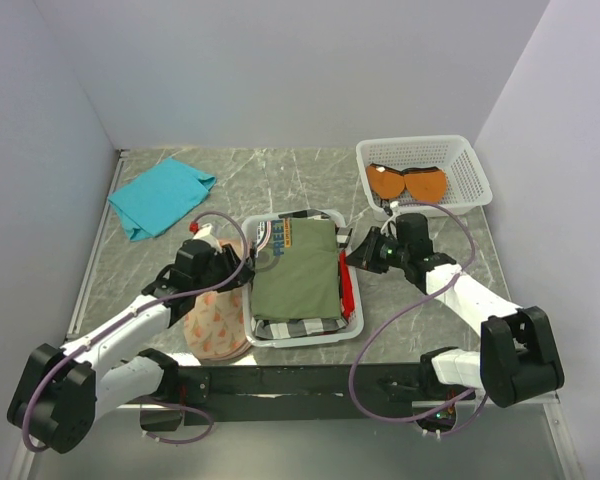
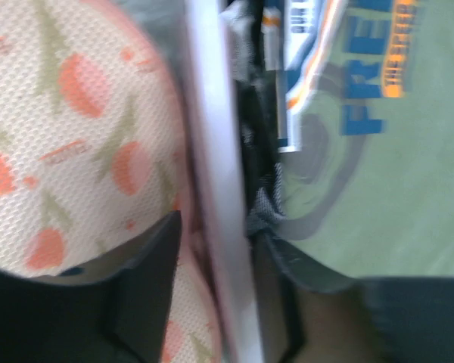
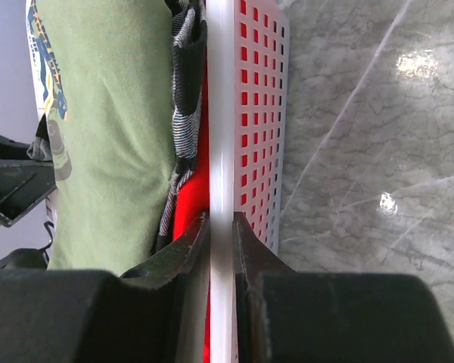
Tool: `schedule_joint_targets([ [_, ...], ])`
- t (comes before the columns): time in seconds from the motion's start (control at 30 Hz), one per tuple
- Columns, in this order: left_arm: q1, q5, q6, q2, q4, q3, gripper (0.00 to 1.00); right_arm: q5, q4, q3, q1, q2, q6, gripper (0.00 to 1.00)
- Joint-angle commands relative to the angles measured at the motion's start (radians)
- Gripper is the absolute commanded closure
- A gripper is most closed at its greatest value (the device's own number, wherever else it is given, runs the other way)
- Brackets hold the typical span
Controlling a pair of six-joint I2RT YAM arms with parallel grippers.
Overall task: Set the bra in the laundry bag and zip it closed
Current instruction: Move the bin to the center of the board.
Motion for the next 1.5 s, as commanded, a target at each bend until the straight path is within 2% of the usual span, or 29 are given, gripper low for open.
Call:
schedule_joint_targets([
  [0.0, -0.005, -0.008, 0.017, 0.037, 0.025, 0.038, 0.57, 0.009, 0.016, 0.030, 0.009, 0.023, -0.019, 0.86],
  [0.1, -0.005, 0.000, 0.022, 0.073, 0.055, 0.058, 0.64, 0.010, 0.025, 0.040, 0.010, 0.040, -0.015, 0.87],
  [0.13, -0.005, 0.001, 0.022, 0.081, 0.058, 0.068, 0.72, 0.015, 0.028, 0.045, 0.010, 0.046, -0.013, 0.88],
  [0.2, -0.005, 0.003, 0.023, 0.107, 0.066, 0.079, 0.79, 0.018, 0.038, 0.049, 0.012, 0.052, -0.004, 0.92],
  [0.3, -0.005, 0.006, 0.025, 0.145, 0.075, 0.111, 0.81, 0.039, 0.039, 0.074, 0.012, 0.066, 0.002, 1.00],
  [0.6, -0.005, 0.003, 0.068, 0.317, 0.094, 0.285, 0.83, 0.114, 0.024, 0.278, 0.007, 0.196, -0.010, 1.00],
  [0.9, 0.041, 0.000, 0.117, 0.579, 0.094, 0.553, 0.83, 0.102, -0.050, 0.707, 0.001, 0.523, -0.009, 1.00],
  [1.23, 0.198, 0.110, 0.132, 0.819, 0.109, 0.825, 0.81, 0.091, -0.321, 1.408, 0.000, 0.919, -0.041, 1.00],
  [1.4, 0.230, 0.139, 0.140, 0.905, 0.075, 0.941, 0.84, 0.064, -0.350, 1.550, -0.003, 1.023, -0.030, 1.00],
  [1.47, 0.231, 0.151, 0.120, 0.900, 0.096, 0.932, 0.83, 0.049, -0.372, 1.617, -0.003, 1.075, -0.027, 1.00],
])
